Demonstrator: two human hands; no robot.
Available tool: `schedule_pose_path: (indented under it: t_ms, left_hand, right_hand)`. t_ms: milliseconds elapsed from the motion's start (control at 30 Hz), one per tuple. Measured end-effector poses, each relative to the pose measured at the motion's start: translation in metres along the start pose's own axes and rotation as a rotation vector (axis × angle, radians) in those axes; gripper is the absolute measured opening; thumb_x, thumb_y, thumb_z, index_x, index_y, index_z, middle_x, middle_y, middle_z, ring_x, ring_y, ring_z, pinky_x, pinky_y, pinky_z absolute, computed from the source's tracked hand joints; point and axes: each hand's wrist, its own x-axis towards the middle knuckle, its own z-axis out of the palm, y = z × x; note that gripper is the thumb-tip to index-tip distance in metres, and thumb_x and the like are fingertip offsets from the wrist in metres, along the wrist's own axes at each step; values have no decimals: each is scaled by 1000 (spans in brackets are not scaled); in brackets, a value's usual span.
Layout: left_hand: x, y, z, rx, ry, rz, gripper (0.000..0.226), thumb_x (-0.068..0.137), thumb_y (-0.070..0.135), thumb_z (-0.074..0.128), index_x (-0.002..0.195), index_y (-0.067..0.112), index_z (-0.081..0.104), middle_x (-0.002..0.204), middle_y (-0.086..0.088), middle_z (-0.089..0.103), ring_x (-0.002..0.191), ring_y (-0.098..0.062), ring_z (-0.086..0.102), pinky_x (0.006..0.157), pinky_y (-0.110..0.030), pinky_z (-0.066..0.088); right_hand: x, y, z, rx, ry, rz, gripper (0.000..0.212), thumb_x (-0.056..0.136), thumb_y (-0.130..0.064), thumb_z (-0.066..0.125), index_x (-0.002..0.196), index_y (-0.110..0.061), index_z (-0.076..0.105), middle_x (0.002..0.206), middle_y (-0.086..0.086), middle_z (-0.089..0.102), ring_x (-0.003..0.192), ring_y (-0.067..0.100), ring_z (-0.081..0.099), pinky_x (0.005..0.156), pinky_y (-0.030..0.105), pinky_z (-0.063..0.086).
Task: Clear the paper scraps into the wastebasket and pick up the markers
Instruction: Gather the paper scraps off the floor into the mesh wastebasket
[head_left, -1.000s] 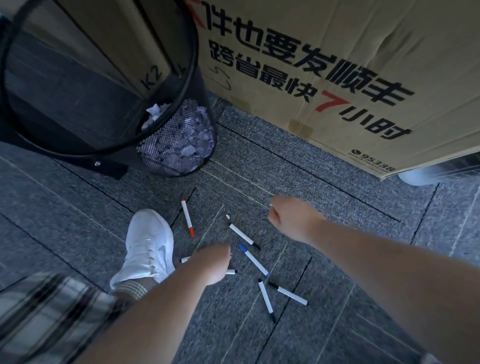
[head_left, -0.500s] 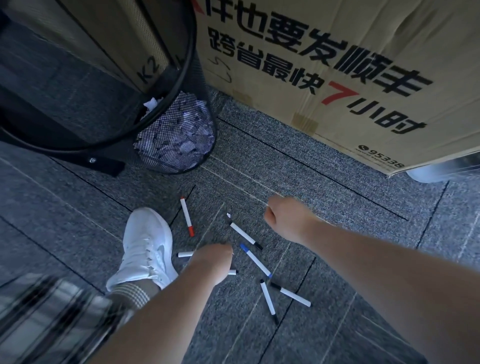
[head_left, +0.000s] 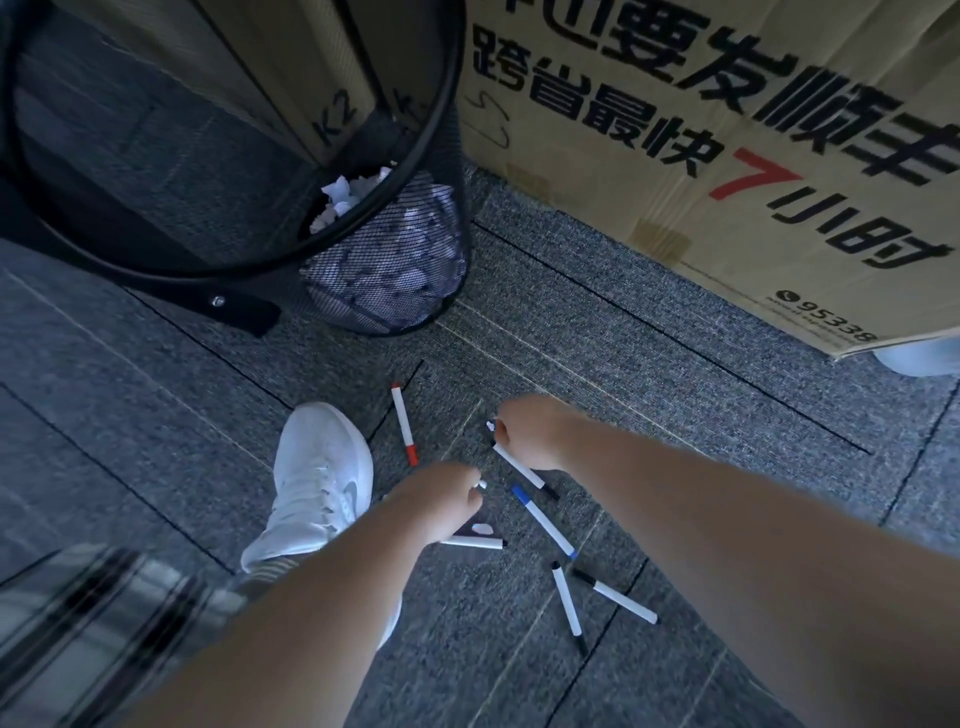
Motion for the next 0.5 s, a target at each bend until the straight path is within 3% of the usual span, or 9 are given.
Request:
schedule_pose_path:
  t_ms: [67, 133, 300, 500]
  left_hand:
    - [-1, -11, -10, -49, 20, -2, 28, 96, 19, 37, 69, 13, 39, 63, 0, 38, 52, -12, 34, 47, -27, 22]
    - [1, -21, -20, -72, 31, -1, 35, 96, 18, 37, 62, 19, 29, 62, -1, 36, 52, -12, 32, 48, -29, 21]
    - [3, -35, -33, -105, 79, -19, 36, 96, 17, 37, 61, 17, 27, 60, -3, 34, 52, -14, 30, 48, -30, 19]
    - [4, -38, -26, -138, 59, 12, 35, 96, 18, 38, 62, 19, 28, 60, -2, 35, 52, -15, 32, 51, -32, 23]
  right_hand:
    - [6, -6, -1, 7, -2, 2, 23, 100, -23, 37, 93, -9, 52, 73, 3, 53, 66, 19, 52, 58, 30, 42]
    - [10, -10, -1, 1, -2, 4, 25, 100, -22, 37, 97, -6, 56, 74, 3, 53, 67, 18, 54, 55, 28, 41]
    - [12, -14, 1, -53, -43, 33, 25, 99, -18, 41, 116, -3, 52, 90, 8, 58, 77, 20, 57, 63, 30, 46]
    - [17, -12, 7, -53, -57, 80, 18, 94, -6, 45, 109, -2, 54, 77, 5, 54, 71, 20, 58, 55, 28, 45]
